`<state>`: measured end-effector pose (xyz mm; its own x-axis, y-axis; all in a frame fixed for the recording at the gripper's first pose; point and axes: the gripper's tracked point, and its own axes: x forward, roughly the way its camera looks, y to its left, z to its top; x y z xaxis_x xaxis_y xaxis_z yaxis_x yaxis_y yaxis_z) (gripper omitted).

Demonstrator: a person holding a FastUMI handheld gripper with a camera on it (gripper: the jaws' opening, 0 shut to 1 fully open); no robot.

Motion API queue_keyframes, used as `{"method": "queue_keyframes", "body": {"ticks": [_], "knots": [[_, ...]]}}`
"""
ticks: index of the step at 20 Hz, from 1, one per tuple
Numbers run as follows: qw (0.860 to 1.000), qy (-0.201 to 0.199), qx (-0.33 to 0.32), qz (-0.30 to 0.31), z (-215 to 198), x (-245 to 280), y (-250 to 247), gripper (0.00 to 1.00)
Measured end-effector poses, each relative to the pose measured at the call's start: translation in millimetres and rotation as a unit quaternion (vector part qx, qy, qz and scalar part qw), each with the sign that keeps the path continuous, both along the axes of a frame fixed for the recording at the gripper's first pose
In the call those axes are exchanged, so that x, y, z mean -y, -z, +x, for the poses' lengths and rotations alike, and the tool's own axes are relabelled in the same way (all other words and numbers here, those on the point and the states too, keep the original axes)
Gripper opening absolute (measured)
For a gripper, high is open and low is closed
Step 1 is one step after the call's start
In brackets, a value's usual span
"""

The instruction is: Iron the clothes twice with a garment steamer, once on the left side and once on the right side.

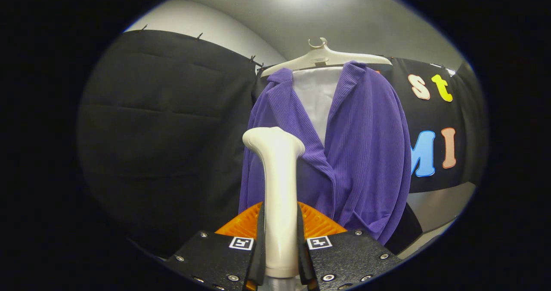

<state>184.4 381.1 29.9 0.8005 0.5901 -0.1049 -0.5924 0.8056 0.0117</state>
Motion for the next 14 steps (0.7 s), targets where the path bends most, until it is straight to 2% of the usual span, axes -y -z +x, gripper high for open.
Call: {"method": "queue_keyframes", "body": {"ticks": [14], "knots": [[0.996, -0.01, -0.073, -0.042, -20.9, 13.6, 90.1, 0.31]]}}
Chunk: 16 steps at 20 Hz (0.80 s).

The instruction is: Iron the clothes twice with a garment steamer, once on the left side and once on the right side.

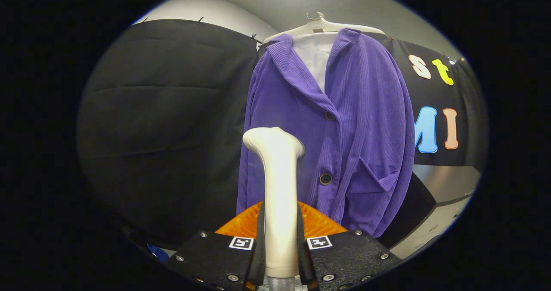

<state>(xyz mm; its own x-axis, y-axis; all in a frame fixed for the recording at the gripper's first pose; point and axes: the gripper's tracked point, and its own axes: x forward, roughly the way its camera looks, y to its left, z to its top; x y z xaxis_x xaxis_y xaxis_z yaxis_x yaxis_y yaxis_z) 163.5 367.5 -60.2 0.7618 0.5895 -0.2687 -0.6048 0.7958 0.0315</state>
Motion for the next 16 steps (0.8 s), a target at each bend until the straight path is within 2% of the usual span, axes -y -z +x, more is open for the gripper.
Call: {"method": "queue_keyframes", "body": {"ticks": [16], "knots": [[0.995, -0.019, -0.079, -0.052, -36.9, 18.7, 108.2, 0.31]]}}
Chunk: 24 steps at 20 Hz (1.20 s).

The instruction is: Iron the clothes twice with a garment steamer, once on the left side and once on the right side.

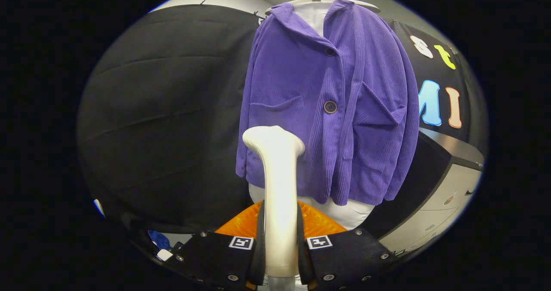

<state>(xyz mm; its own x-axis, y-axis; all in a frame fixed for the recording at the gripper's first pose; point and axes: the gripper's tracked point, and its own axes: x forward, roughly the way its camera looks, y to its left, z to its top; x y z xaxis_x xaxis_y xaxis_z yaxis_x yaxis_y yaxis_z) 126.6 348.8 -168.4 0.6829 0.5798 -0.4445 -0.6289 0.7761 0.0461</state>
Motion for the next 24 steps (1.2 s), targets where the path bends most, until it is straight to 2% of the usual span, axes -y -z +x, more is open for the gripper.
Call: {"method": "queue_keyframes", "body": {"ticks": [7, 12, 14, 17, 24], "knots": [[0.999, -0.009, -0.046, -0.014, -21.3, 12.7, 39.8, 0.31], [0.997, 0.01, -0.072, -0.013, -31.5, 52.7, 54.7, 0.31], [0.997, 0.023, -0.079, 0.001, -52.0, 74.8, 44.4, 0.31], [0.997, 0.04, -0.071, 0.021, -51.7, 111.1, 27.2, 0.31], [0.992, 0.099, 0.018, 0.08, -44.7, 217.7, -76.5, 0.31]]}}
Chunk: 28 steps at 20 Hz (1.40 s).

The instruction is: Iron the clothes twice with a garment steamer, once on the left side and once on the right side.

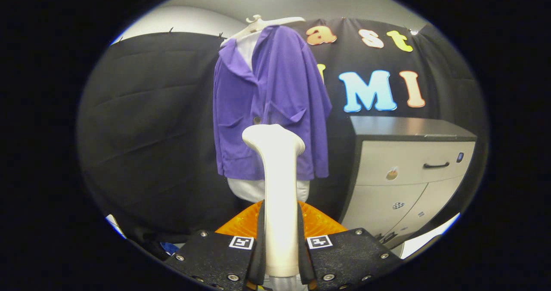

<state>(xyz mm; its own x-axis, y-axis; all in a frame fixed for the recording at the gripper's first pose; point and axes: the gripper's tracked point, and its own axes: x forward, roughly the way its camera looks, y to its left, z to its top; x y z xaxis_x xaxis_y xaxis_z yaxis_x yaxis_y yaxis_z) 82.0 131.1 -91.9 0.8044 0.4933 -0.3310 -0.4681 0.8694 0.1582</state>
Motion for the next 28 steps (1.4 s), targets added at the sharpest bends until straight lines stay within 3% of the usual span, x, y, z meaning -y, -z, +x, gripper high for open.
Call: {"method": "queue_keyframes", "body": {"ticks": [5, 15, 28], "knots": [[0.995, 0.06, 0.079, 0.017, 3.3, 84.3, -58.1, 0.3], [0.973, 0.167, 0.149, 0.06, -3.5, 192.7, -110.7, 0.3], [0.975, 0.166, 0.137, 0.052, -11.3, 191.1, -105.1, 0.3]]}}
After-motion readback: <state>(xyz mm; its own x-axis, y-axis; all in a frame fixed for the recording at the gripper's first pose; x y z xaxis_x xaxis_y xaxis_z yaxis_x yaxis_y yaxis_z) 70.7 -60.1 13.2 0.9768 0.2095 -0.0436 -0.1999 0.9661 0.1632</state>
